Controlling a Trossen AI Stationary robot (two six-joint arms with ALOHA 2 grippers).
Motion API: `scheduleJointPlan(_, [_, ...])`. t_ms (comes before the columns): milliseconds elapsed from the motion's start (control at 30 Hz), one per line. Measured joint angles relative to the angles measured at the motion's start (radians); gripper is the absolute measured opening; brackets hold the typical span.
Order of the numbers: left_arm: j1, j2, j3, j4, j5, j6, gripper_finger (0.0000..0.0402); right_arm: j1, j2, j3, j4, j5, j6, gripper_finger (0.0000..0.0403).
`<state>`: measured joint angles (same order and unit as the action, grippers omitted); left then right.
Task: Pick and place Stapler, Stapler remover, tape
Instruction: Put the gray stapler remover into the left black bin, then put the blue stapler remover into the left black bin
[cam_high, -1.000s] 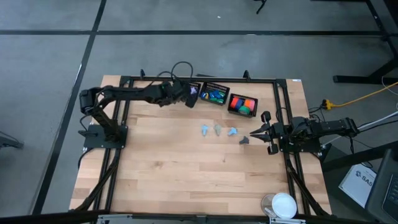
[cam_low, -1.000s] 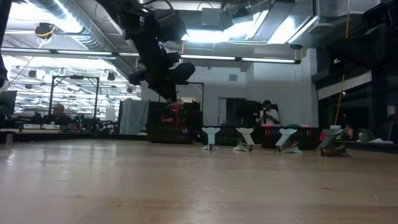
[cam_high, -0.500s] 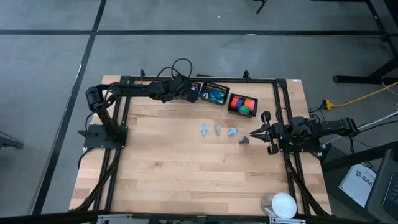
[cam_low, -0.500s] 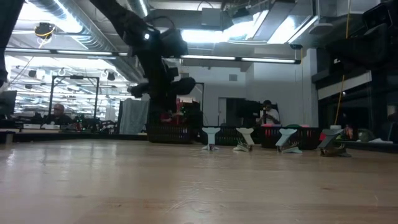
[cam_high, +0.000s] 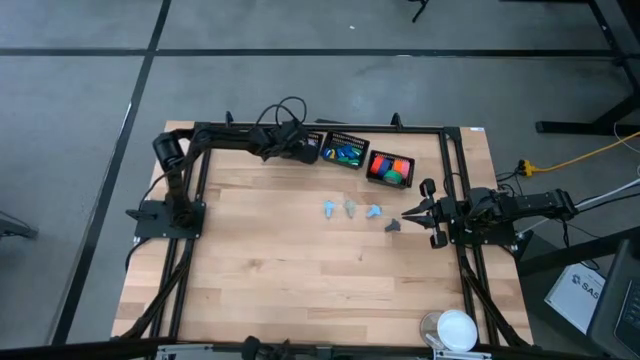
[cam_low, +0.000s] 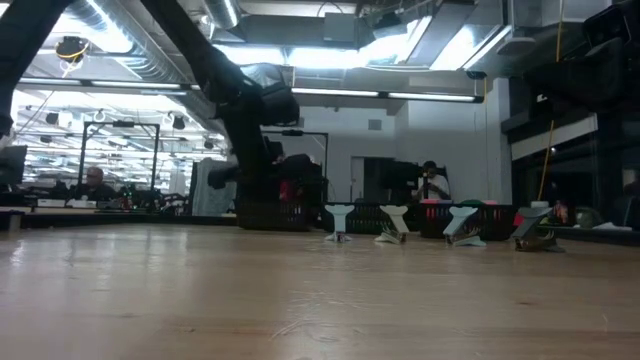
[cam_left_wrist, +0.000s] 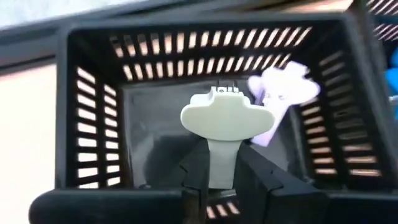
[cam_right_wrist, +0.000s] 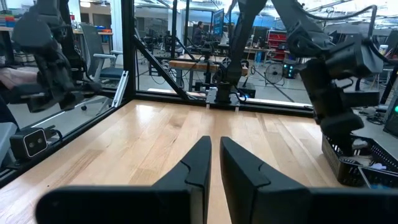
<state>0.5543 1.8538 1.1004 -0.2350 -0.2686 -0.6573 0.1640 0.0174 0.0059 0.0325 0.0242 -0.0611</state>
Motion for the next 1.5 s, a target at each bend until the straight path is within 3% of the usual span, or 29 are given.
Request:
scheduleJointPlan(333, [0.003, -0.005, 0.0, 0.008, -0.032, 0.062, 0.0061, 0.0, 0.0, 0.0, 0.0, 0.0, 0.0, 0.0039])
scheduleJointPlan(900, [0.0, -0.057, 0.0, -0.004, -0.03, 0.17, 0.0152, 0.0, 0.0, 0.0, 0.0, 0.0, 0.0, 0.0039])
scheduleJointPlan(1267, [-0.034, -0.173, 0.0, -0.007, -0.04, 0.203, 0.0153, 0.0, 0.0, 0.0, 0.0, 0.0, 0.0, 0.0039])
scheduleJointPlan(1500, [-0.146, -0.253, 0.0, 0.006, -0.025, 0.261, 0.0147, 0.0, 0.0, 0.0, 0.0, 0.0, 0.0, 0.0039])
